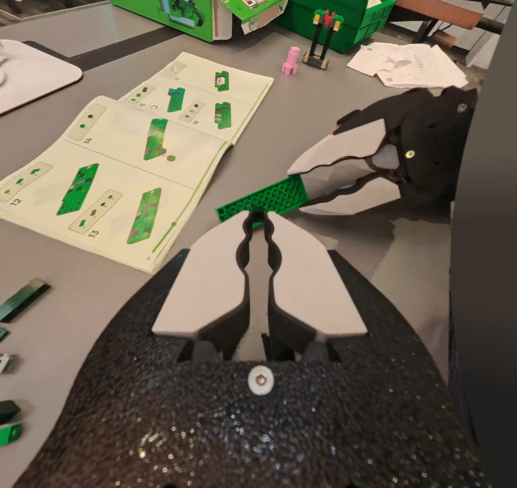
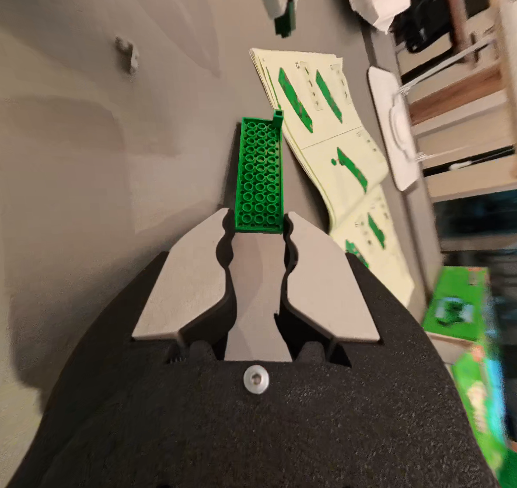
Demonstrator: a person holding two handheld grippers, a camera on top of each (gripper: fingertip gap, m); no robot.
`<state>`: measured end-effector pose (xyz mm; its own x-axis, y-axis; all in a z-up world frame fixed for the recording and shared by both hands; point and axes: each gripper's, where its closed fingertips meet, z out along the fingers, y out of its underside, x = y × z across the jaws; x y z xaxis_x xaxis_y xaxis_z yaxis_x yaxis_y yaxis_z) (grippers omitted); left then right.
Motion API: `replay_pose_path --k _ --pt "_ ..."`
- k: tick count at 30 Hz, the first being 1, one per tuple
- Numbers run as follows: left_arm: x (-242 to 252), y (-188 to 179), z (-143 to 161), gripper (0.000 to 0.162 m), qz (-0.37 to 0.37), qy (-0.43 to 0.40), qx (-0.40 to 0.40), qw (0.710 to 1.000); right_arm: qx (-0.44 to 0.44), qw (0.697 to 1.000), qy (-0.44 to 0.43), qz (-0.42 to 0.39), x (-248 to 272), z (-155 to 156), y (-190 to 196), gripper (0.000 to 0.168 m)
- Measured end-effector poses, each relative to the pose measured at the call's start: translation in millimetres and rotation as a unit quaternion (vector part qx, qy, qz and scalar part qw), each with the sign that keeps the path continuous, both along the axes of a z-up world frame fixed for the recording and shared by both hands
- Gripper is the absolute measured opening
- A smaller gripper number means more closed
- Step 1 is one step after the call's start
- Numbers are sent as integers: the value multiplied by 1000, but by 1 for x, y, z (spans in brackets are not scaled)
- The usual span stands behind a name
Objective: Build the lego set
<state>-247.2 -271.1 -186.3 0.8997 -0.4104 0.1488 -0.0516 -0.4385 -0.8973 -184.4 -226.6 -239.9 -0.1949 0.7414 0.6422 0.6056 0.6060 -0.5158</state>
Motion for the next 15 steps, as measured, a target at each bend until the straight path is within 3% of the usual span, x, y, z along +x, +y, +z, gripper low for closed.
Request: replay_pose_path --k 5,9,15 --pt "24 -3 -12 7 -56 -40 -42 997 96 995 4 38 7 -1 3 33" --pt "40 -4 -28 7 -75 -21 -66 995 160 985 25 64 7 4 -2 33" --pt "56 -11 -31 7 -99 -13 -67 993 380 912 36 147 9 13 -10 33"
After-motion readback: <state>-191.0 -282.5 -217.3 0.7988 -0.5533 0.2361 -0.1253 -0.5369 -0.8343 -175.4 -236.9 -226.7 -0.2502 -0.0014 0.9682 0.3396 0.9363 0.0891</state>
